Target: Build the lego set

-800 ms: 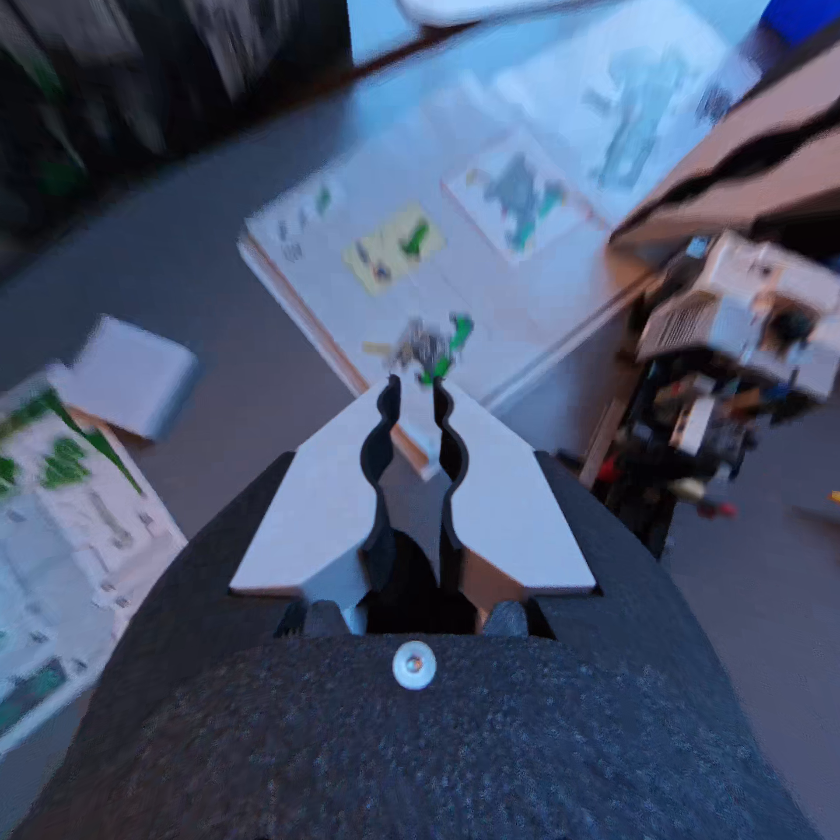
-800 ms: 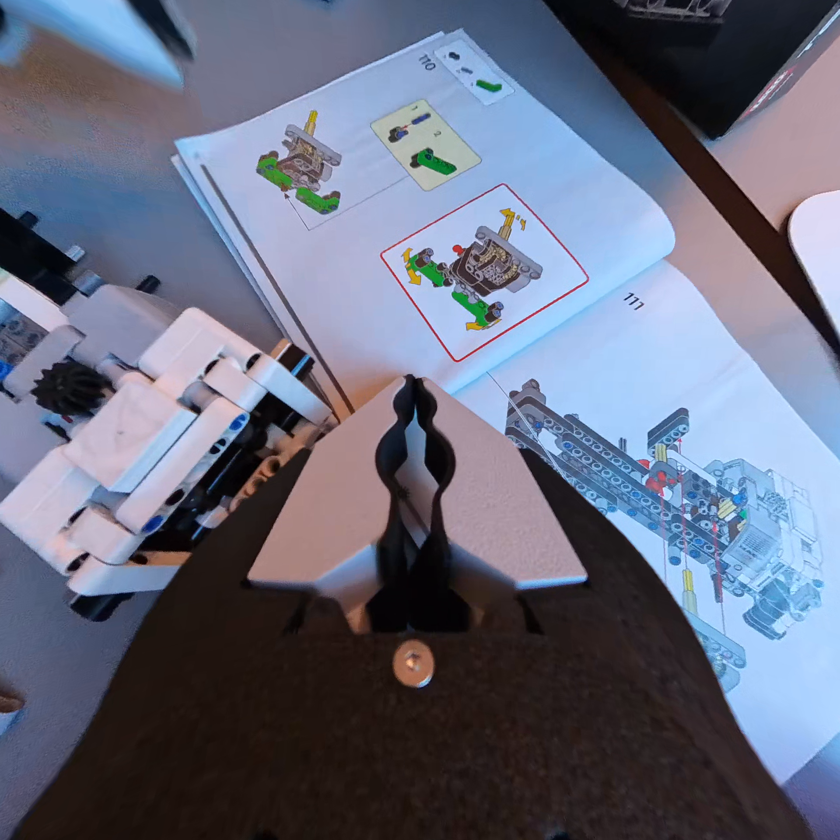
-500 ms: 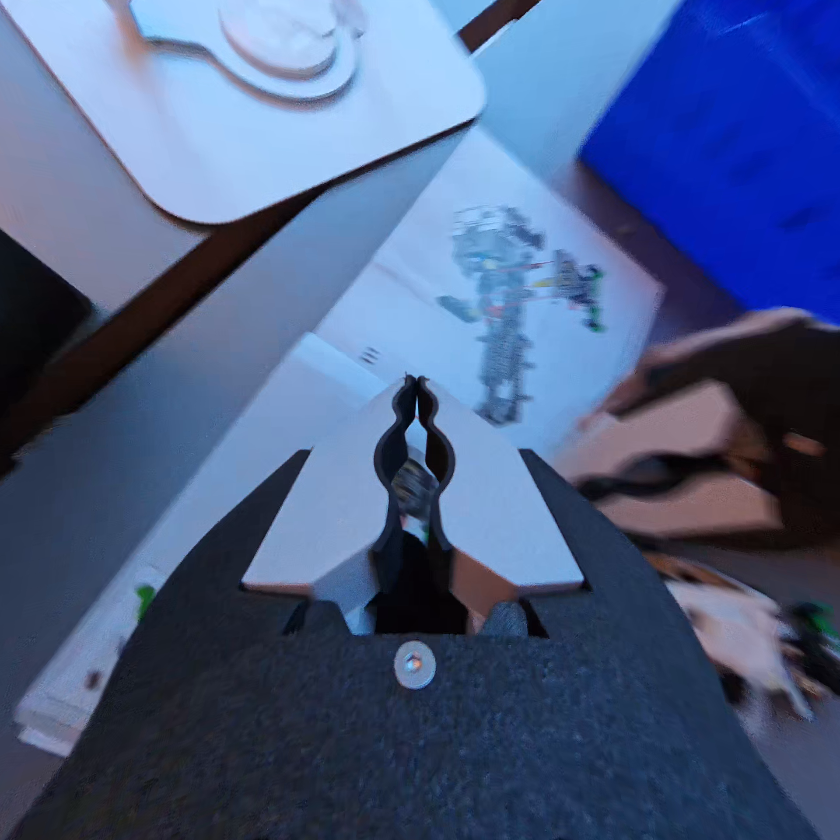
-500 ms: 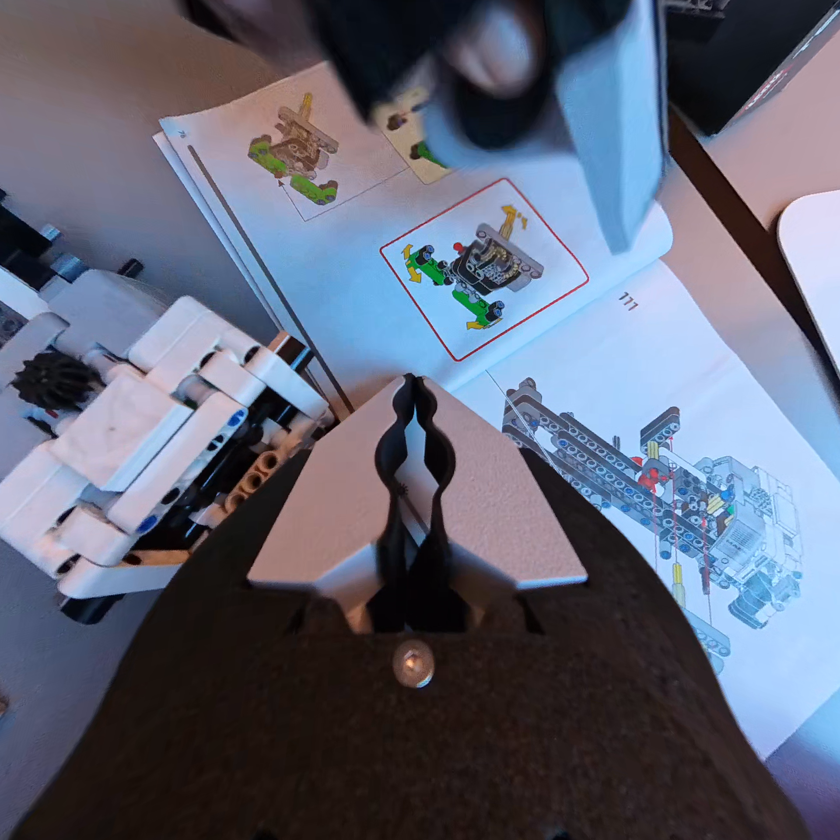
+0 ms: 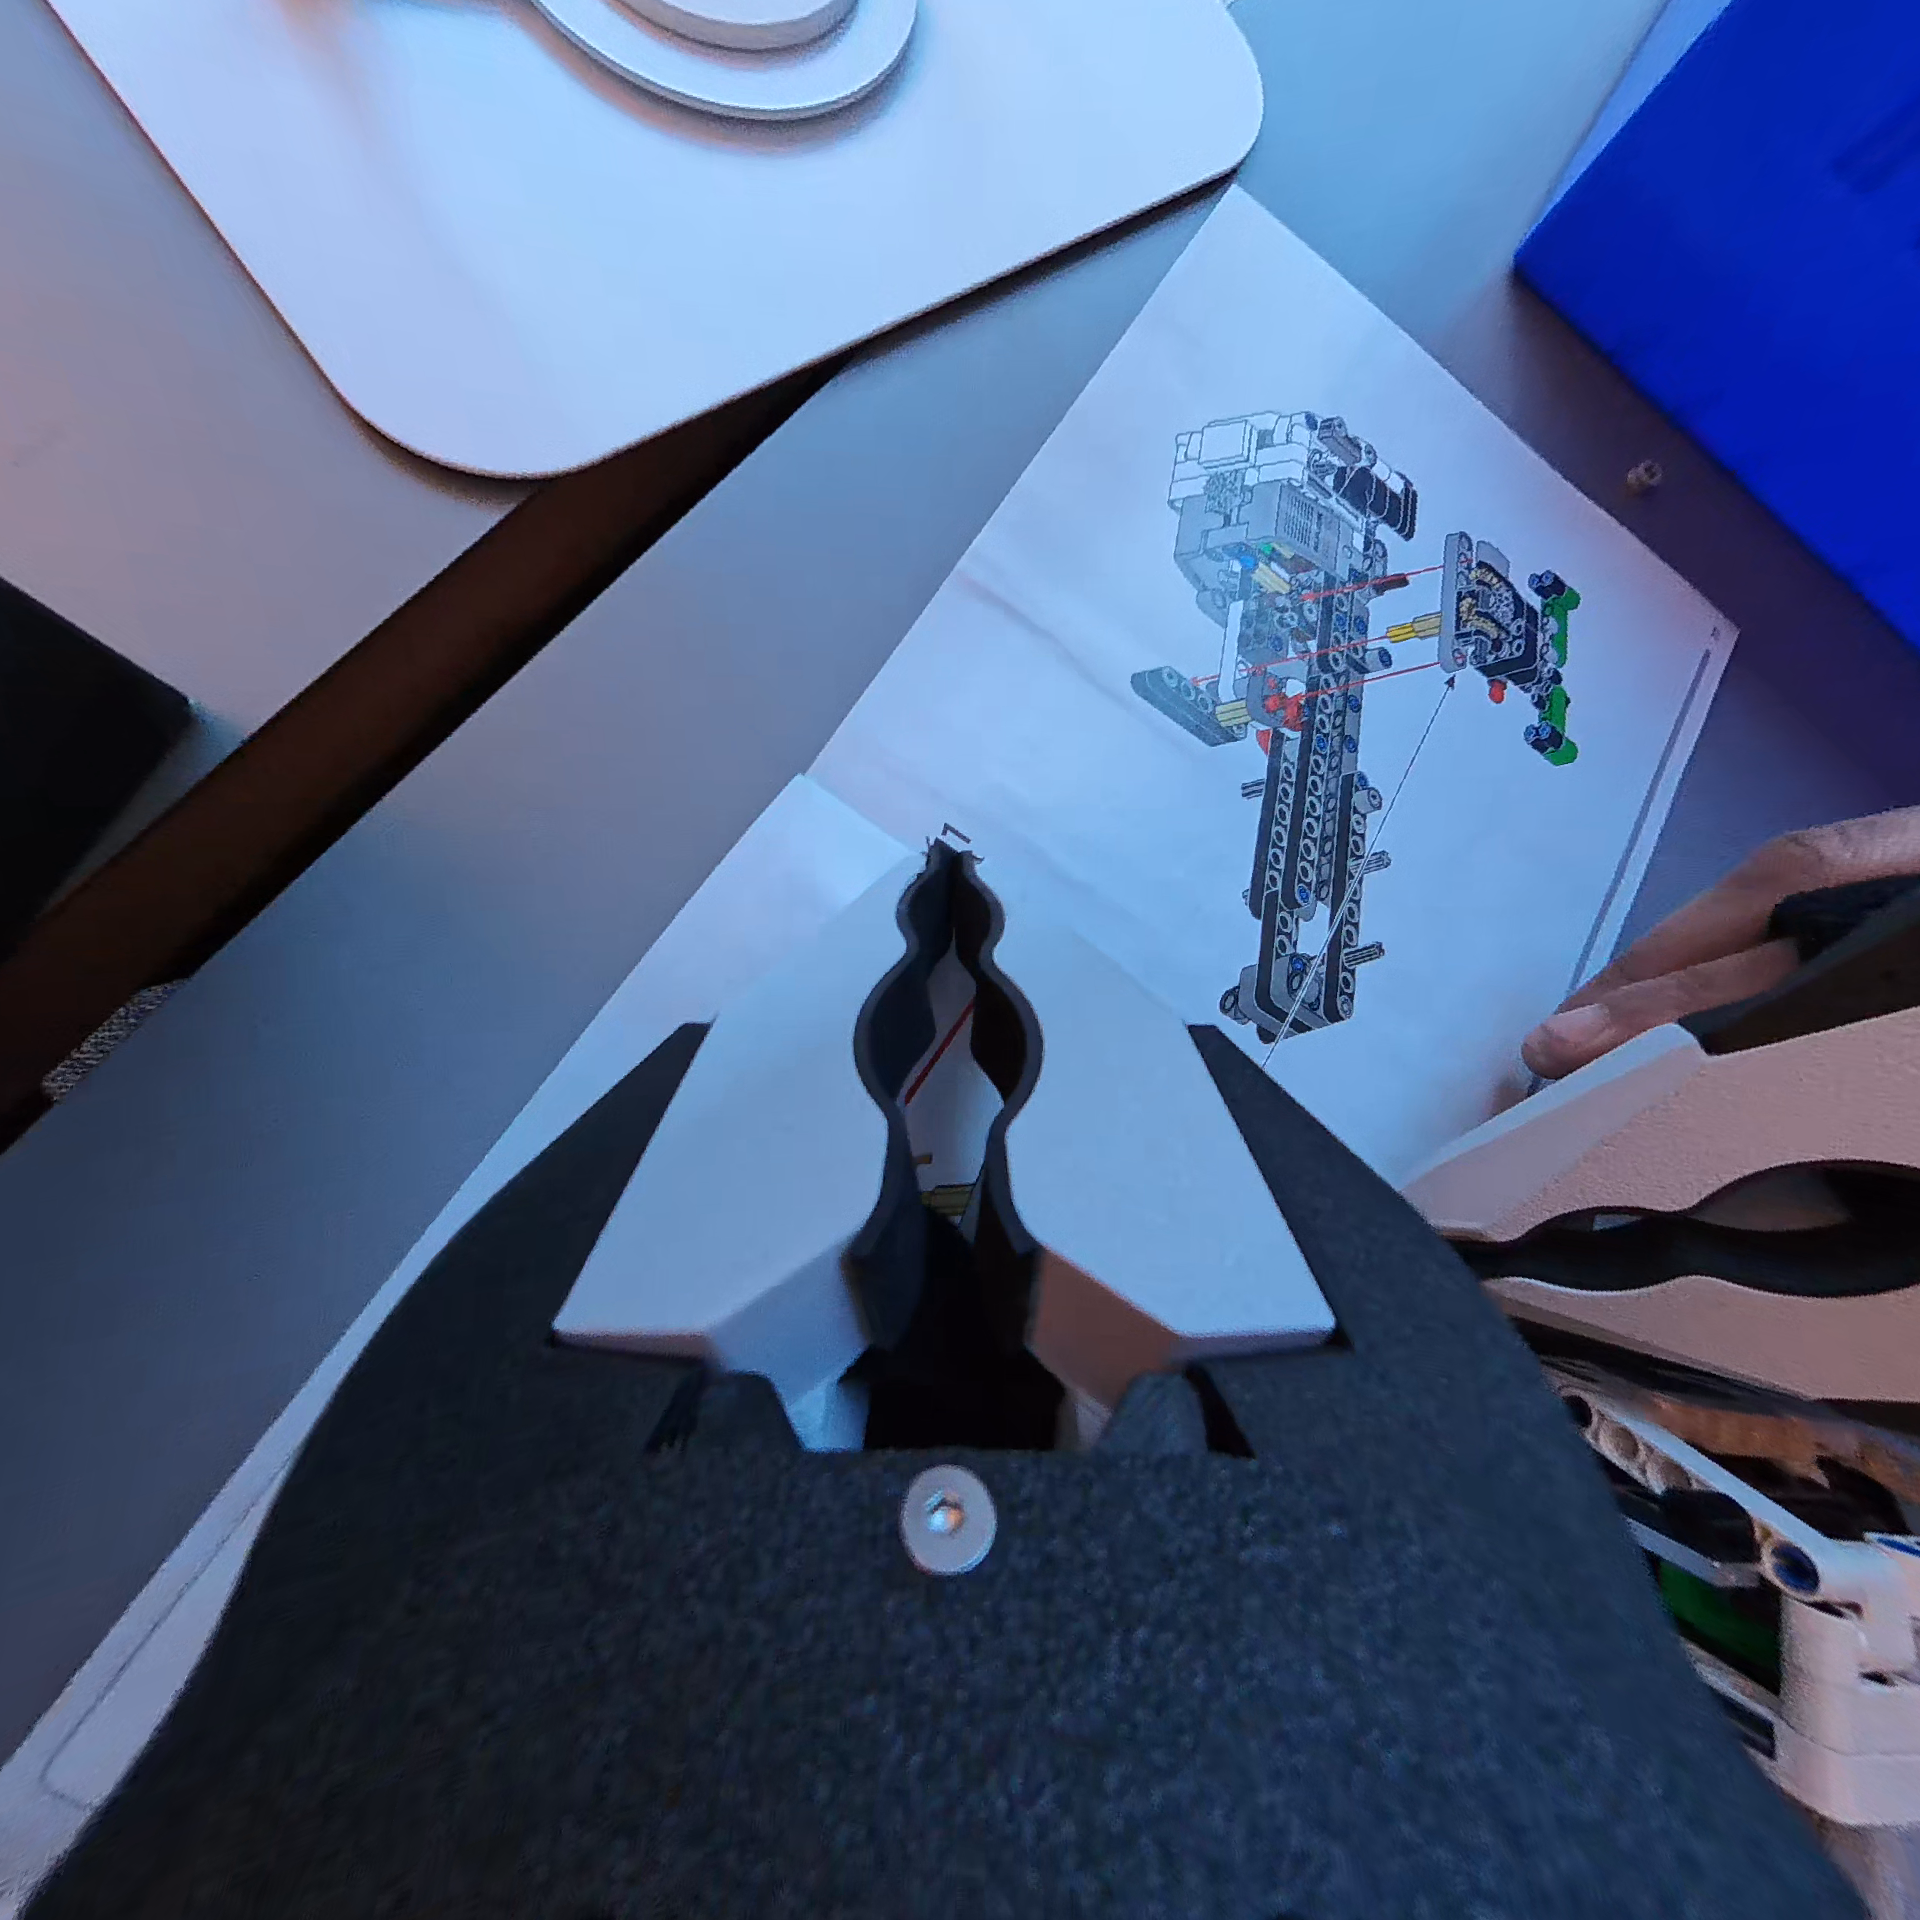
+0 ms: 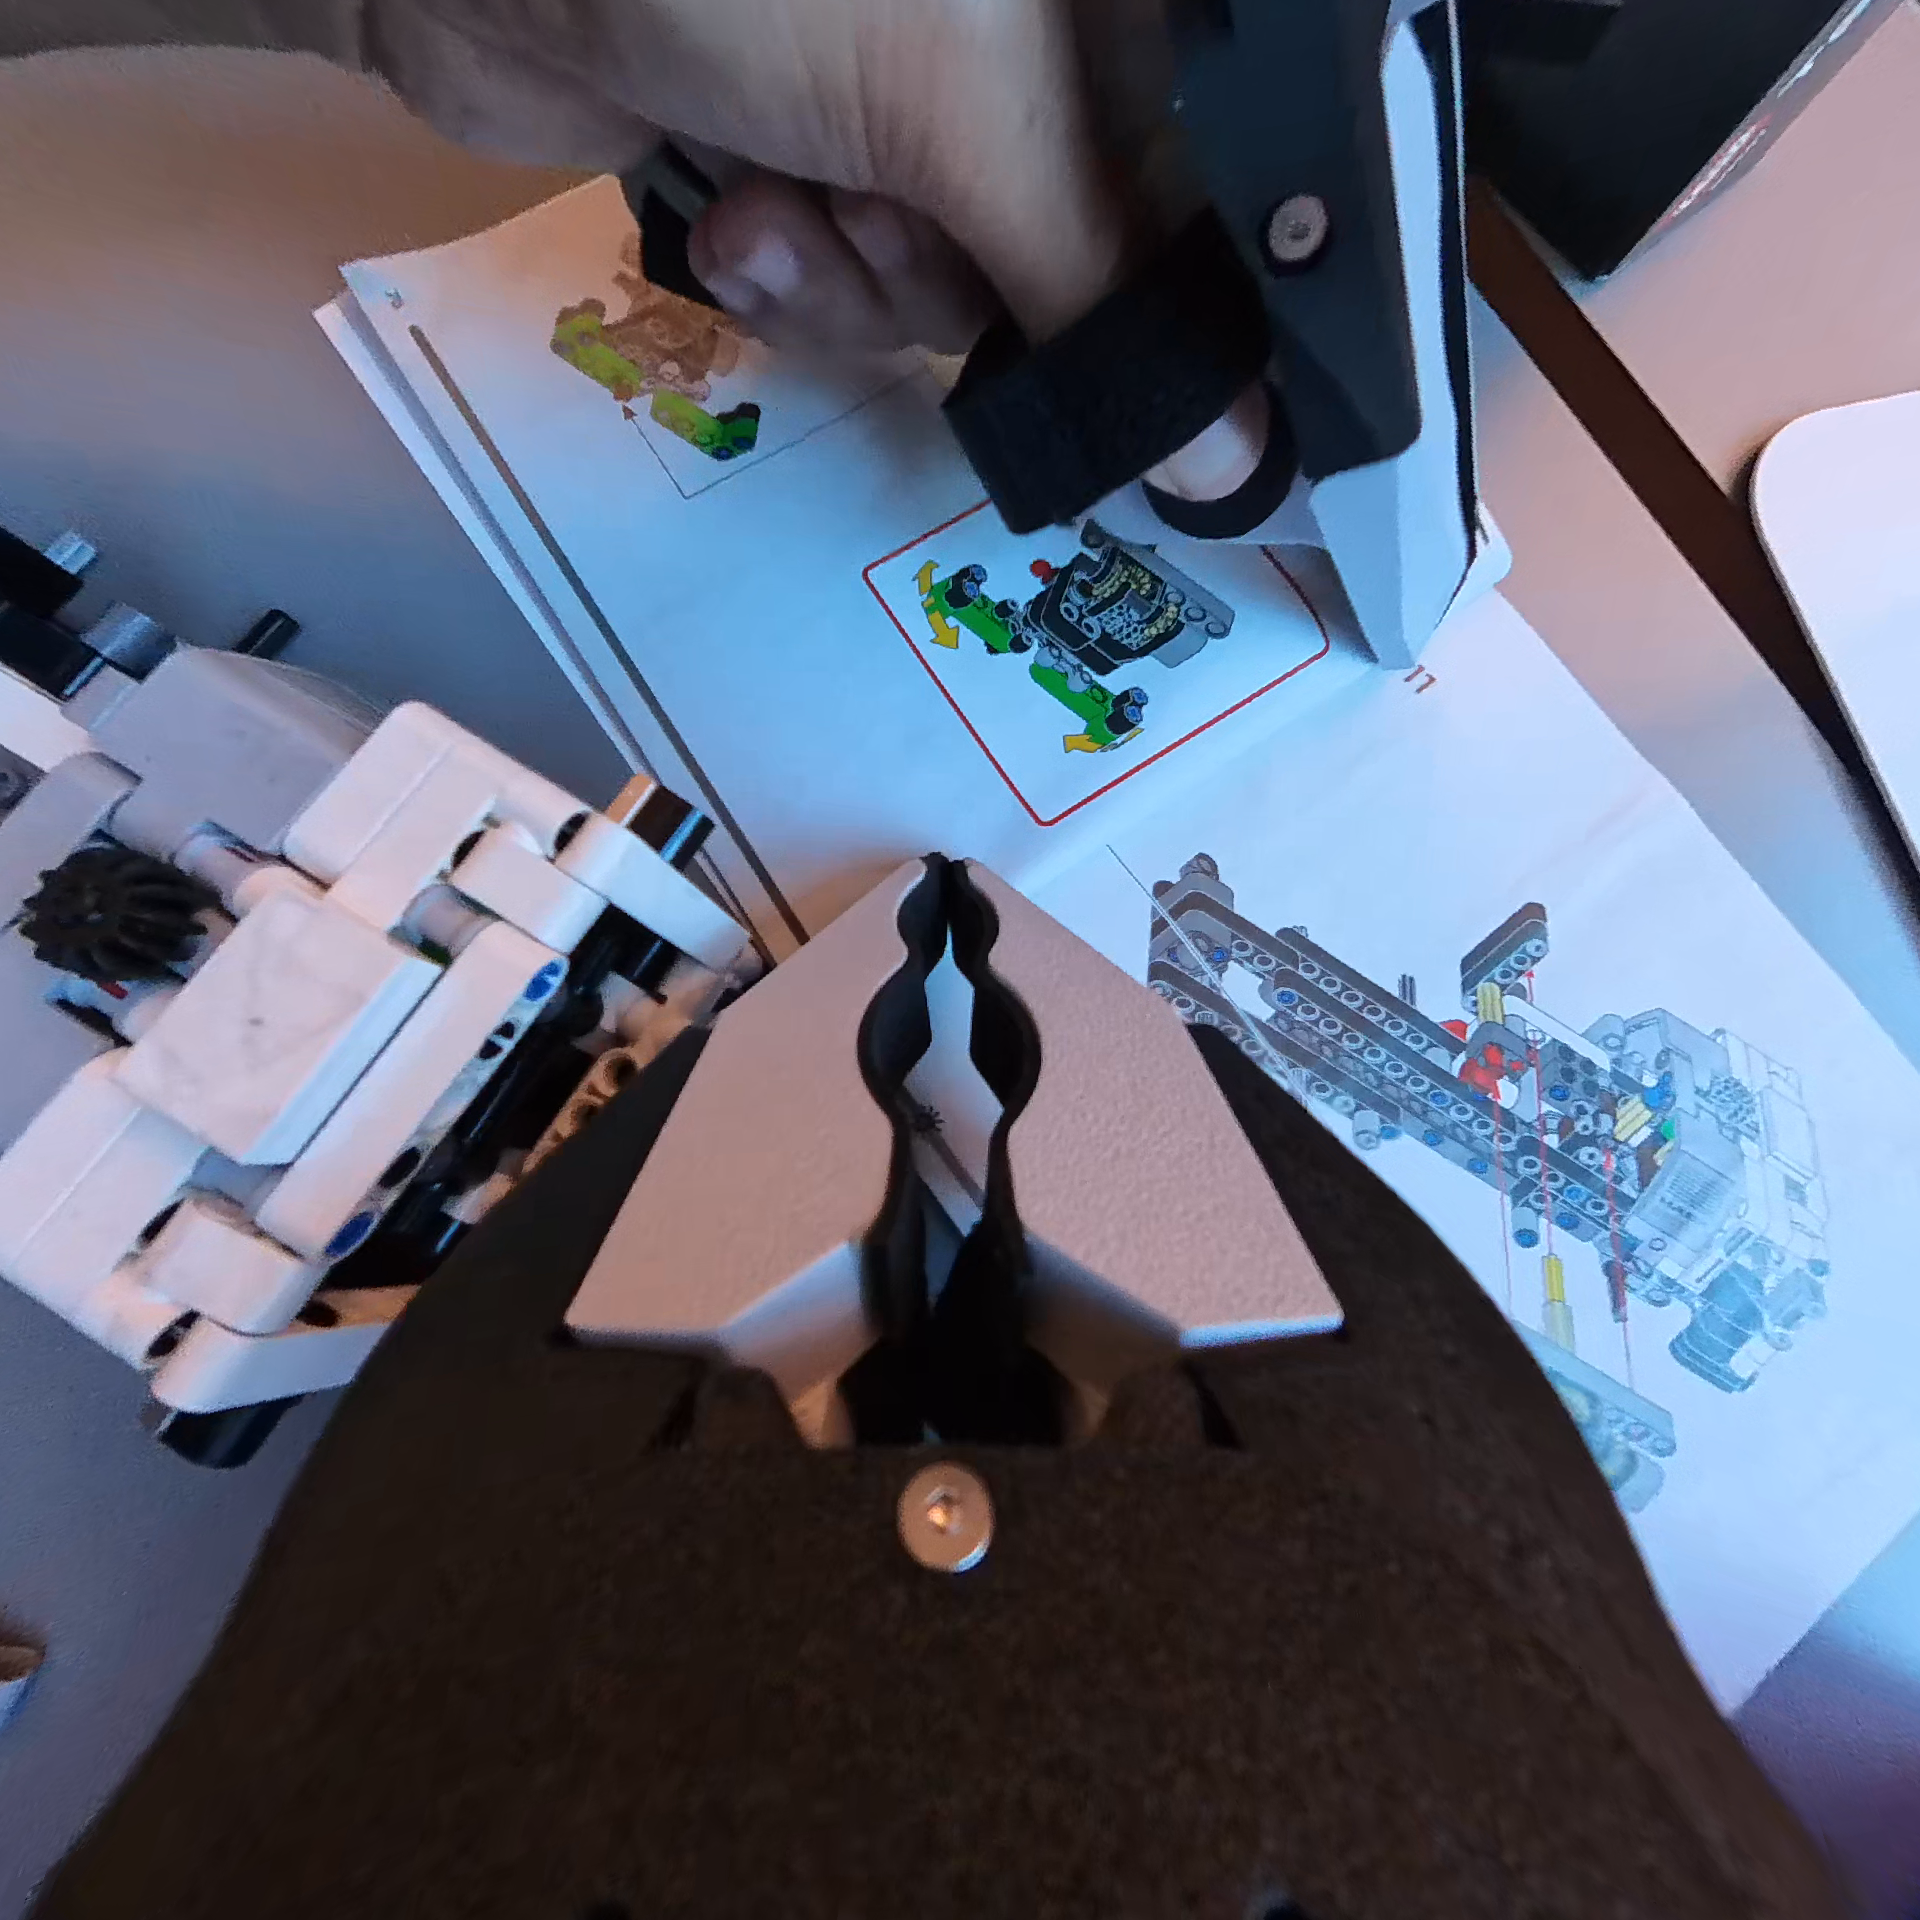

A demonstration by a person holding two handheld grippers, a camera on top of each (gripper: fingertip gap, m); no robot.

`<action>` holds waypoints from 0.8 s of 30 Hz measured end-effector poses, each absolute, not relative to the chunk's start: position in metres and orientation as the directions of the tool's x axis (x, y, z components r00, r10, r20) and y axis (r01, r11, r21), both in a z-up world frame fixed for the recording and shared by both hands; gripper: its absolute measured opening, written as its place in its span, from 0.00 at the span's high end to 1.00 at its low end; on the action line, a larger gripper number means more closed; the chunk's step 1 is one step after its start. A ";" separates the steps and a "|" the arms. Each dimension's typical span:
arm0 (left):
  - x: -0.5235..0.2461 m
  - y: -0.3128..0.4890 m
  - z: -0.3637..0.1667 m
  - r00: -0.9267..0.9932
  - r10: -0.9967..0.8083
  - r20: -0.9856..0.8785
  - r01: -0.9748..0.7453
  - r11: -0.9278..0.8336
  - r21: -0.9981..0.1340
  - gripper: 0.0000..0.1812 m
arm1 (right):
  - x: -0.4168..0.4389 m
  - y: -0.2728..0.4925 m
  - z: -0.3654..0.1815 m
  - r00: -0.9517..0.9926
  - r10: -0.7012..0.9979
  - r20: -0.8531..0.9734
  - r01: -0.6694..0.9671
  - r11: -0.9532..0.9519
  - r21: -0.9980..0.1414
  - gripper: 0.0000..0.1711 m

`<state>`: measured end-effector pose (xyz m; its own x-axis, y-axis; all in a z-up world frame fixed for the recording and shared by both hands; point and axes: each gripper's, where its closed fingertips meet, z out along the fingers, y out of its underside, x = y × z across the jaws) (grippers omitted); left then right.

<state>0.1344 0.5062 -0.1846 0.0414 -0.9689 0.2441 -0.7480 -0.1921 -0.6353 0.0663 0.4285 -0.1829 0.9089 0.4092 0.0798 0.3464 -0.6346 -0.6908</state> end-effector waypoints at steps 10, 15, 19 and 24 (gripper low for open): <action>0.023 0.531 -0.107 0.177 -0.974 0.144 -0.507 -0.216 -0.834 0.86 | 0.102 0.397 -0.109 0.981 0.185 0.063 0.149 -0.497 -0.855 0.95; -0.095 0.500 -0.111 0.322 -0.934 0.155 -0.361 -0.273 -0.892 0.87 | 0.096 0.332 -0.093 0.992 0.123 -0.037 0.022 -0.448 -0.894 0.89; -0.145 0.470 -0.129 0.411 -0.898 0.155 -0.305 -0.296 -0.905 0.87 | 0.084 0.307 -0.108 0.986 0.067 -0.155 -0.112 -0.427 -0.897 0.83; -0.169 0.457 -0.127 0.475 -0.867 0.149 -0.232 -0.287 -0.930 0.87 | 0.067 0.303 -0.122 0.982 0.044 -0.182 -0.147 -0.425 -0.893 0.77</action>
